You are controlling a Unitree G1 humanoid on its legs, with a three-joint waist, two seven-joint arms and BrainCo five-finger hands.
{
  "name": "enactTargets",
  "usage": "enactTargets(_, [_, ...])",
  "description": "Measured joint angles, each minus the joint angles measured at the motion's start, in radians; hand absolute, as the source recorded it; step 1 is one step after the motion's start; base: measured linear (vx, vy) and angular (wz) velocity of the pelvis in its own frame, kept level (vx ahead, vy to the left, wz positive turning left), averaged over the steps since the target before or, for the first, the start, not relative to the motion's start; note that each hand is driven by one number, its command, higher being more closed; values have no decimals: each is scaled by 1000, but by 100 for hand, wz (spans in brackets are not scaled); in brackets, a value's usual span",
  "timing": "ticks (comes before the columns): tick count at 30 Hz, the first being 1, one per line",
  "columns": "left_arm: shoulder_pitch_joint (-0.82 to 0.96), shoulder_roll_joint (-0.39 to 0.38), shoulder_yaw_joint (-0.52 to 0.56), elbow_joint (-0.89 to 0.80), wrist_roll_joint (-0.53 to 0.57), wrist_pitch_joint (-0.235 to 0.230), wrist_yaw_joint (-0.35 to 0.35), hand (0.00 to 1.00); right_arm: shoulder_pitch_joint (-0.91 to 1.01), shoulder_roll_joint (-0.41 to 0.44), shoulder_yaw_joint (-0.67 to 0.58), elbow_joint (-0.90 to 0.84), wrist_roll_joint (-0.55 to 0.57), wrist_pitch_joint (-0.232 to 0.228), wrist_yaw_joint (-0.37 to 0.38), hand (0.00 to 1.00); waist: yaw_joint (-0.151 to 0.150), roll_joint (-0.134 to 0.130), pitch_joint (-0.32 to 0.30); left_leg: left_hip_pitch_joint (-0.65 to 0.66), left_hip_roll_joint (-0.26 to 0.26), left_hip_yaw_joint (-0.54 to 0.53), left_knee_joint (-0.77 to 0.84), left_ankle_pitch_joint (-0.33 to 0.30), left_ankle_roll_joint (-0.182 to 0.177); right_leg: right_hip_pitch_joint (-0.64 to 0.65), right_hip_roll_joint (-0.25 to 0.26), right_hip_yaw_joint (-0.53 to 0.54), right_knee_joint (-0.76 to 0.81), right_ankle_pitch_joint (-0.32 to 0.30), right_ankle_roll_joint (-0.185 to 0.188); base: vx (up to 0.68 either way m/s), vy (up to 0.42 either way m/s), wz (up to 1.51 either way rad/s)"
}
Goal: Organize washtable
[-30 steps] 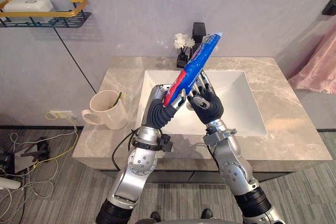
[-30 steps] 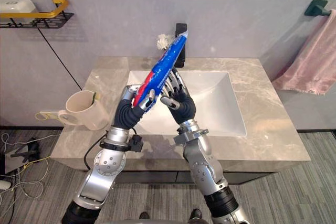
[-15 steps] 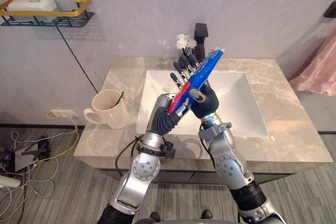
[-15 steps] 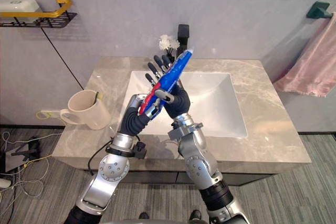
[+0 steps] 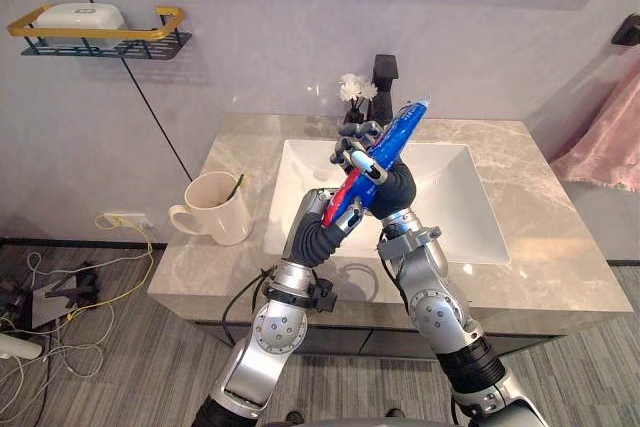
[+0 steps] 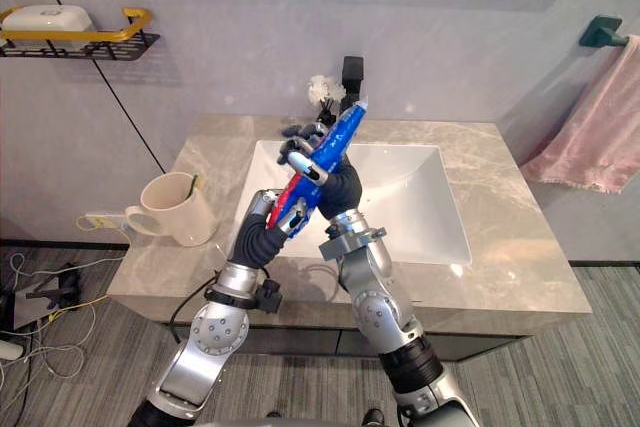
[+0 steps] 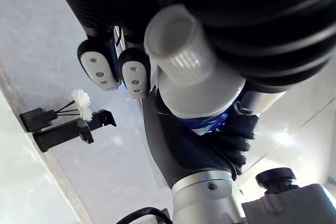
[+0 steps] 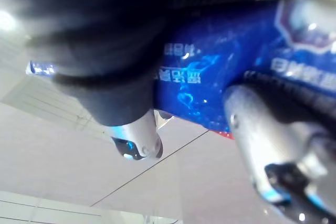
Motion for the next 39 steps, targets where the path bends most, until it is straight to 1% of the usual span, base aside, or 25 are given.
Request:
enactTargets(9, [12, -3, 6, 8, 1, 0, 1, 100, -1, 0, 1, 0, -4, 15, 1, 100, 0, 0, 0, 2, 0, 0, -3, 0, 0, 0, 0, 1, 0, 0, 0, 0, 0, 0])
enactTargets(10, [13, -3, 7, 7, 1, 0, 1, 0, -1, 0, 1, 0, -5, 15, 2, 100, 0, 0, 0, 2, 0, 0, -3, 0, 0, 1, 0, 2, 0, 0, 0, 0, 0, 0])
enactTargets(14, [25, -2, 10, 6, 1, 0, 2, 0, -1, 0, -6, 0, -8, 15, 5, 100, 0, 0, 0, 8, 0, 2, -6, 0, 0, 3, 0, 2, 0, 0, 0, 0, 0, 0])
enactTargets(20, [38, -2, 29, -12, 7, 0, 2, 0, -1, 3, -68, -1, -23, 9, 5, 100, -1, 0, 0, 15, -1, 3, -14, 3, 1, 5, 0, 2, 0, 0, 0, 0, 0, 0])
enactTargets(25, [45, 4, 81, -106, 8, -1, 4, 0, -1, 1, -112, -3, -26, -4, 5, 100, -1, 0, 0, 16, -1, 3, -15, 3, 1, 7, 0, 2, 0, 0, 0, 0, 0, 0])
enactTargets(30, [78, 34, 106, -175, 11, -4, 4, 0, -1, -4, -124, -21, -27, -10, 6, 100, -1, 0, 0, 16, -1, 2, -14, 3, 1, 8, 0, 2, 0, 0, 0, 0, 0, 0])
enactTargets(34, [97, 39, 180, -235, 11, -11, 7, 0, -1, -7, -133, -21, -43, -11, 7, 100, -1, 1, 0, 16, -1, 2, -14, 3, 0, 9, 0, 1, 0, 0, 0, 0, 0, 0])
enactTargets(39, [124, 38, 276, -329, 10, -23, 47, 0, 0, -7, -165, -22, -54, -11, 8, 100, 1, 2, 1, 16, -1, 1, -14, 3, 0, 10, 0, 0, 0, 0, 1, 0, 0, 0])
